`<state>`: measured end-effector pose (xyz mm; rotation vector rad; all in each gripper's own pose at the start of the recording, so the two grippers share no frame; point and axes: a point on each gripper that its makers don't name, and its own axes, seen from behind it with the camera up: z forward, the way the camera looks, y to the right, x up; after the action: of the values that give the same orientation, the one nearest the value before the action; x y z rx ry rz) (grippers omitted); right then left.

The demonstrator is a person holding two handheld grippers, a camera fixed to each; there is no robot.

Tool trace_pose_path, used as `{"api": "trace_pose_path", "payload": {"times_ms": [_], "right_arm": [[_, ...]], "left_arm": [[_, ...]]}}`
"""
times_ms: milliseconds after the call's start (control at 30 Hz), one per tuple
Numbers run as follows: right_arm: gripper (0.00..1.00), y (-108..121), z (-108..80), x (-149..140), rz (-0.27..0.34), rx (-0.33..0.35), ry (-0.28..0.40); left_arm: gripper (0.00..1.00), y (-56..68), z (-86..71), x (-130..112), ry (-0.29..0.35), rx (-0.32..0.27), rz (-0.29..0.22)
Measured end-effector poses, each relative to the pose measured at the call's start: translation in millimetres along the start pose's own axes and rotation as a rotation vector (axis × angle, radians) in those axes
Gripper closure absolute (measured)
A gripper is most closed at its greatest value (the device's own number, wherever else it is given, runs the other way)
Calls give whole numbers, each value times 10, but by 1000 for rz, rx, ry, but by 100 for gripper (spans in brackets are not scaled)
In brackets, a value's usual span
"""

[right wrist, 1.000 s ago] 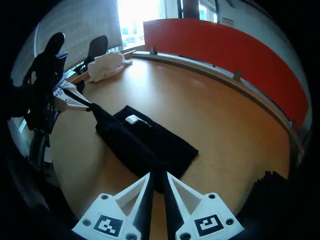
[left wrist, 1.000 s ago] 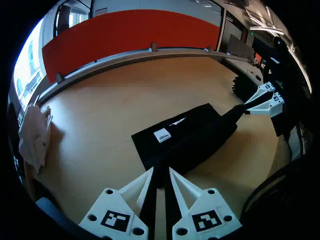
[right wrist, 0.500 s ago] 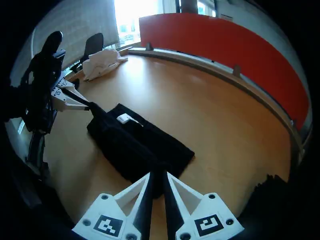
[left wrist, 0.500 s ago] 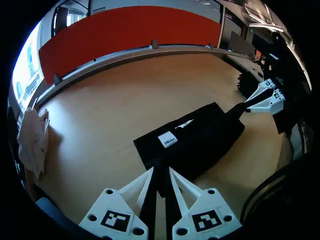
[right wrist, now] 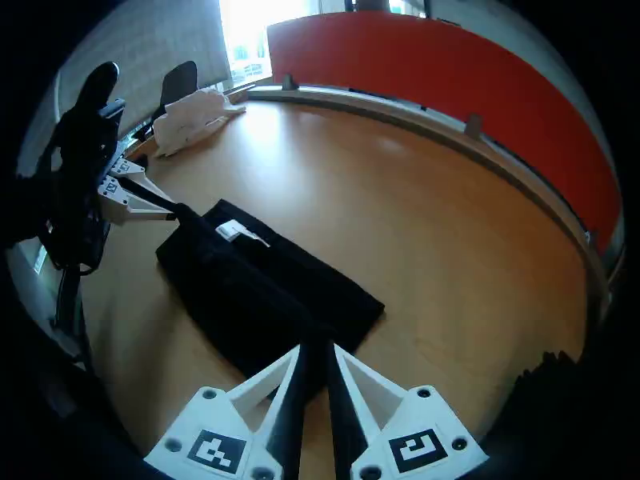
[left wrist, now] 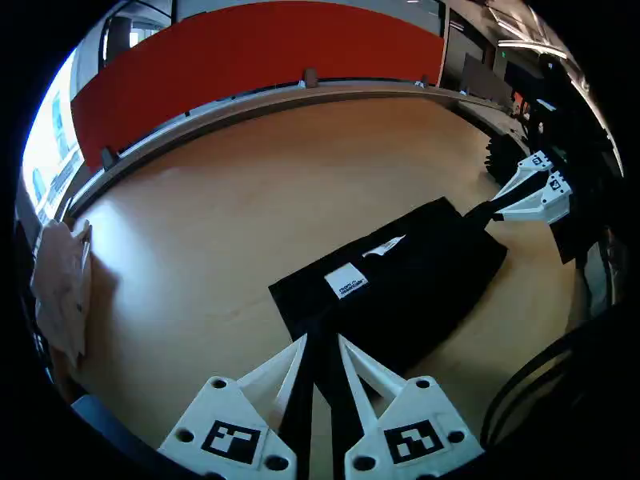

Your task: Fold towel

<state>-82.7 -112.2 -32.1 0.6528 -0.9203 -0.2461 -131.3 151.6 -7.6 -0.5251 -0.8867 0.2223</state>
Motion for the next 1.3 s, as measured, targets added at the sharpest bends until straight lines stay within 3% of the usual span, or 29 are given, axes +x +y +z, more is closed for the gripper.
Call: {"api": "trace_pose_path", "payload": {"times_ms": [300,667,1033,1167,1300], "right_arm": [[85,50,107,-30,22,-8,-16],[82,132,209,-27,16,-25,-38],[62,270,303,-28,19,-65,-56],[50,337,316,-7,13,-85,-53],[41,394,321,12,8,-103,-49]], "left_arm": [[86,-37,112,2,-7,10,1],[73,-132,199,-3,-10,36,10],[54,-227,271,-3,-15,69,47],[51,-258,285,-4,-18,79,48],[40,-302,287,6,-16,89,47]]}}
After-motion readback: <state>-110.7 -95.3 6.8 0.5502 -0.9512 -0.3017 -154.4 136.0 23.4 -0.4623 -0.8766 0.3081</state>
